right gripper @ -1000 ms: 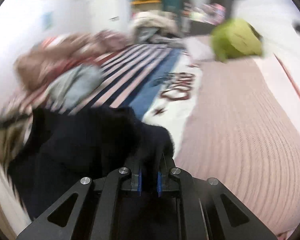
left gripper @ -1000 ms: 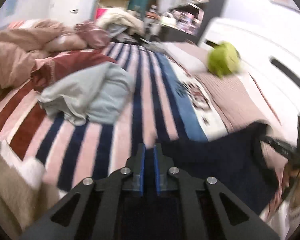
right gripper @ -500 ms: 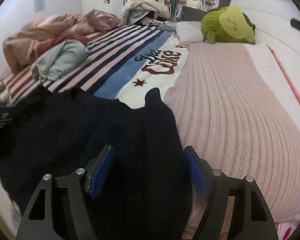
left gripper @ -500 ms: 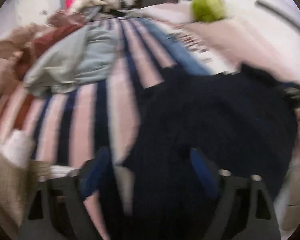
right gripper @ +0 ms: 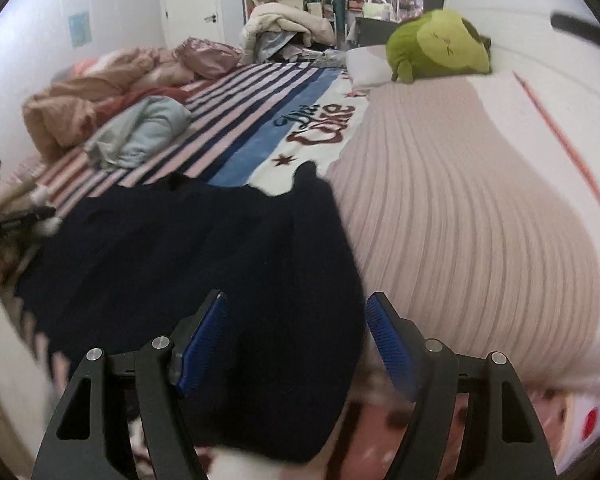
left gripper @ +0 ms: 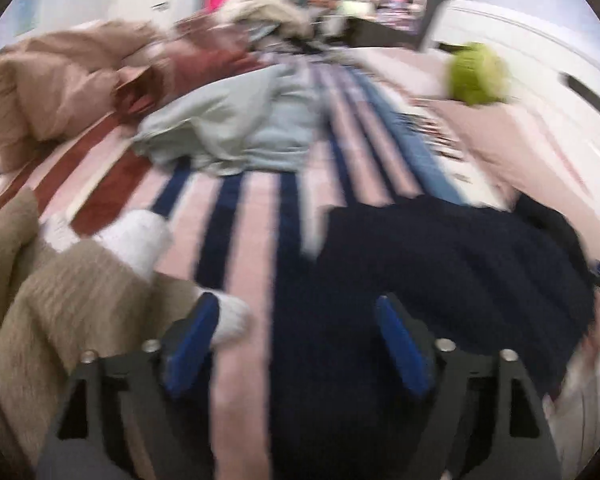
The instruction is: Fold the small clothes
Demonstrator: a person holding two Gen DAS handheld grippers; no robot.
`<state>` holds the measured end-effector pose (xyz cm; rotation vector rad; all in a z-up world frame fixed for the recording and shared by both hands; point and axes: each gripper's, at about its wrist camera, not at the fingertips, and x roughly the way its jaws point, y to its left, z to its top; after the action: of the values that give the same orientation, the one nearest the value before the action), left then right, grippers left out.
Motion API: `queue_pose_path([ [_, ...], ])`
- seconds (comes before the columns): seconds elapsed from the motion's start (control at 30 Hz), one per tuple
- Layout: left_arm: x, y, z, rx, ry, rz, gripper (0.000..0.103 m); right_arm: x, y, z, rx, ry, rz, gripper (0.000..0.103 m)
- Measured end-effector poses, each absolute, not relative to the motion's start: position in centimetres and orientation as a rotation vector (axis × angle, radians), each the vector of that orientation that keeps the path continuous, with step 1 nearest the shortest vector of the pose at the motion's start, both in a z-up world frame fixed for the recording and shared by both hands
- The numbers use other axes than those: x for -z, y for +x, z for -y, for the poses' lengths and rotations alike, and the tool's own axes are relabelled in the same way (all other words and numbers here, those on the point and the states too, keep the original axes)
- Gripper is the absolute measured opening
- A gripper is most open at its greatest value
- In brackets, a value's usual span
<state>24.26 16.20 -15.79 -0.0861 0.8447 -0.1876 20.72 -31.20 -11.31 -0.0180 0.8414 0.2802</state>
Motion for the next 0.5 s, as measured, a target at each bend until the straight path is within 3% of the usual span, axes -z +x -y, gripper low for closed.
queue_pose_path([
  [0.1, 15.3, 20.8, -14.6, 0.266, -0.012, -0.814, 0.098, 11.9, 18.0, 32.4, -0.326, 0.071, -0.829, 0.082],
  [0.23, 17.1, 20.7, -14.2, 0.248, 0.005, -0.847, 0.1, 13.4, 17.0, 32.8, -0.301, 0.067, -0.842, 0.084],
  [0.37, 19.6, 21.9, -14.8, 0.271, -0.155, -0.914, 0.098, 15.3, 17.6, 32.8, -0.304, 0.114, -0.89, 0.084],
  [0.4, 20.1, 21.9, -14.7, 0.306, -0.203, -0.923, 0.094, 15.8, 17.8, 32.8, -0.334, 0.16, -0.914, 0.084],
  [0.47, 21.2, 22.0, -14.1, 0.351, -0.266, -0.943, 0.077, 17.1, 18.1, 32.9, -0.393, 0.269, -0.955, 0.084],
  [0.5, 21.6, 22.1, -13.7, 0.36, -0.276, -0.952, 0.06, 17.6, 18.2, 32.8, -0.398, 0.297, -0.962, 0.084],
])
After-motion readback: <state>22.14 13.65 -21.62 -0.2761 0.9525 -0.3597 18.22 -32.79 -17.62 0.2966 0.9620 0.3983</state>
